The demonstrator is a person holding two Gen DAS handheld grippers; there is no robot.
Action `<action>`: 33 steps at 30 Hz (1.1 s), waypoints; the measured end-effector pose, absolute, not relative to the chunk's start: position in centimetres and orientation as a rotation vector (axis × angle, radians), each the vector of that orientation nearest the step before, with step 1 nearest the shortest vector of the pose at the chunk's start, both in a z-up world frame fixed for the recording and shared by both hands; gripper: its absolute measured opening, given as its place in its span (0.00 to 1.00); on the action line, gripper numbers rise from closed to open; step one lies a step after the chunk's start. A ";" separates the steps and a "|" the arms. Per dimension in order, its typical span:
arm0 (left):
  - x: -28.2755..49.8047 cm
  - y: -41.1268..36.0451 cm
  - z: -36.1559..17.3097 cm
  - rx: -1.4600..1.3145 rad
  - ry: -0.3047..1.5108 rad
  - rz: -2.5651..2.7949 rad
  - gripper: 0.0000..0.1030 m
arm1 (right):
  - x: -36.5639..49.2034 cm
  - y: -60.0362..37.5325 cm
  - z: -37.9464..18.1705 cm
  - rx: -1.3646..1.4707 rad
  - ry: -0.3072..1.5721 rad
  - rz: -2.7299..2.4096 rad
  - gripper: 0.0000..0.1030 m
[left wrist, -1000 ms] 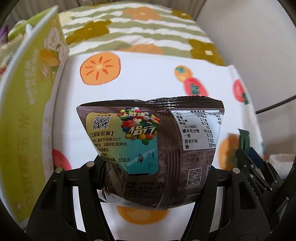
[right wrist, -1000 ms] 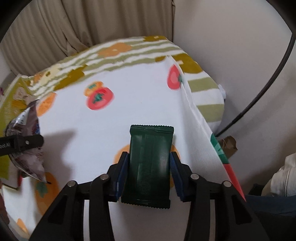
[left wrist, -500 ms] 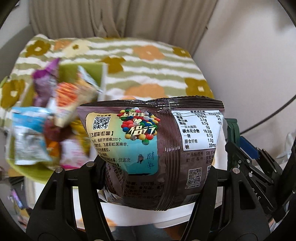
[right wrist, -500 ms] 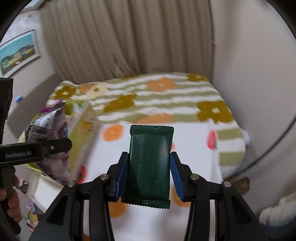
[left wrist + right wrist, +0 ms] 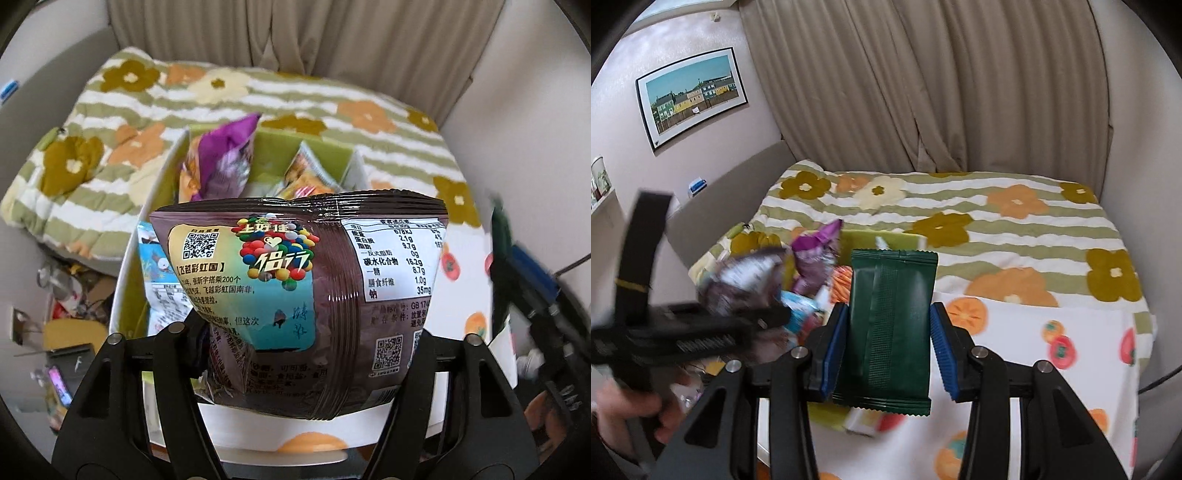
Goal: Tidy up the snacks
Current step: 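Carry both items into the green box and open both tools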
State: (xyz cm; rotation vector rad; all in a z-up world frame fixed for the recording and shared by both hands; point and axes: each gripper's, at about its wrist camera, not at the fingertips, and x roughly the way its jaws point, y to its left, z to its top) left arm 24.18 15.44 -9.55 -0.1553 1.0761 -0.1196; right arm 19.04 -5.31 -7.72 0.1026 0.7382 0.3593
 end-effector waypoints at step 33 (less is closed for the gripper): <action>24.0 24.2 -11.1 -0.069 1.033 -0.144 0.99 | 26.1 4.5 -10.0 0.149 0.887 0.357 0.84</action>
